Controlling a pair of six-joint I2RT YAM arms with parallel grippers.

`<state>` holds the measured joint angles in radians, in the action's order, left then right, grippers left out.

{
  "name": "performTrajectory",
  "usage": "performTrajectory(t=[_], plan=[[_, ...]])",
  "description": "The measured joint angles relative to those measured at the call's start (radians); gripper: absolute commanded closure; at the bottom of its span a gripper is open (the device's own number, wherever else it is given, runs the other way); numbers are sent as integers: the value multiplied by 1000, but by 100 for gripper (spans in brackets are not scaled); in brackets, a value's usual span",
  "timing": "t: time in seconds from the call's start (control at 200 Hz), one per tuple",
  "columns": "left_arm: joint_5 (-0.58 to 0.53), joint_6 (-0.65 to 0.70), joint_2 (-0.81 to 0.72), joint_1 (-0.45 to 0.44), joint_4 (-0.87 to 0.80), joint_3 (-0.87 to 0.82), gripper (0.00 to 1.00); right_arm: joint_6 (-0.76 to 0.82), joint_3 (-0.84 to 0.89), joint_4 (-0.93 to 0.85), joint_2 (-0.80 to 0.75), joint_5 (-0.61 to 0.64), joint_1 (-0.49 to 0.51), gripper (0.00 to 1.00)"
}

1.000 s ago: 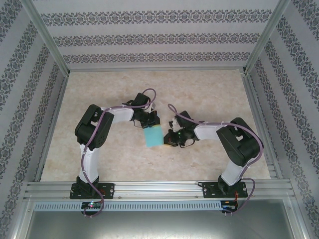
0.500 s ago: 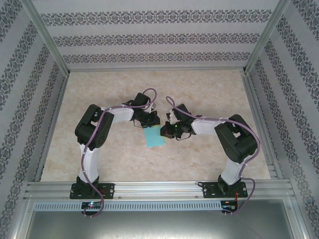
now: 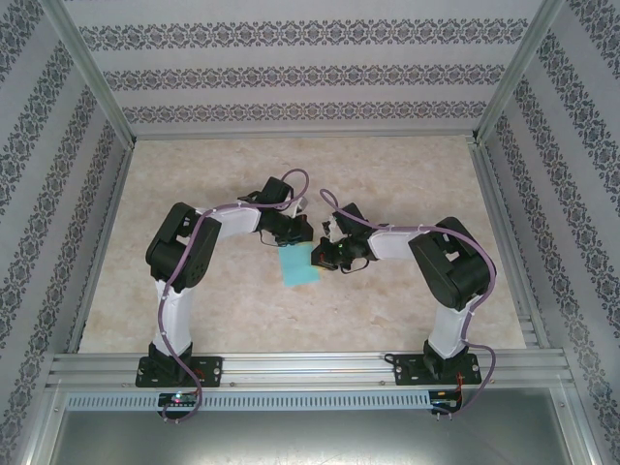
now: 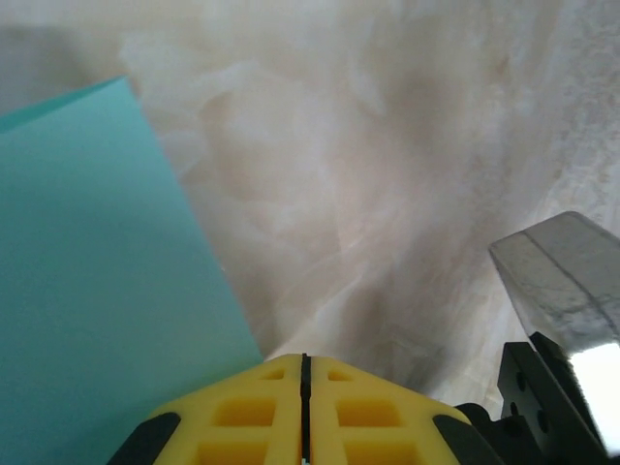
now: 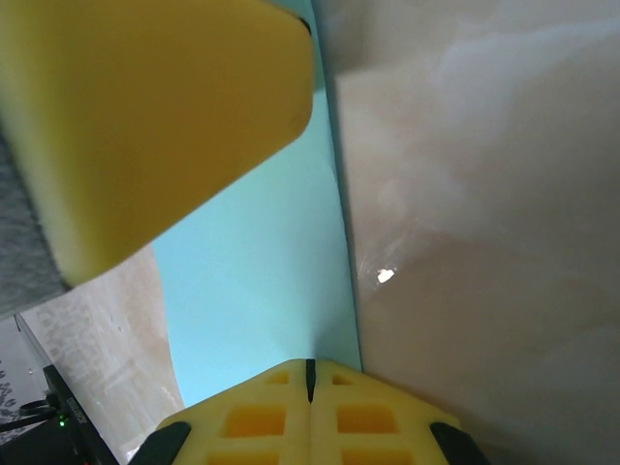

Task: Fold a paper plane with a square sheet of paper (pick it up from the middle)
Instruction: Fold the square sheet of paper in half at the center of the table.

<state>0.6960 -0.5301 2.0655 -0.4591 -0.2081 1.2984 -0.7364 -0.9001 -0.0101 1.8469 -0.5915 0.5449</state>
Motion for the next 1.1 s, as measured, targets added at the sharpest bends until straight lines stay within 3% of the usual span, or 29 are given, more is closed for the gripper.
performTrajectory(t=[0.639, 1.099], plan=[[-23, 149, 87, 16, -142, 139, 90, 4, 19, 11, -6, -4, -2, 100], [29, 164, 153, 123, -200, 238, 90, 6, 46, 30, -21, -10, -15, 100]])
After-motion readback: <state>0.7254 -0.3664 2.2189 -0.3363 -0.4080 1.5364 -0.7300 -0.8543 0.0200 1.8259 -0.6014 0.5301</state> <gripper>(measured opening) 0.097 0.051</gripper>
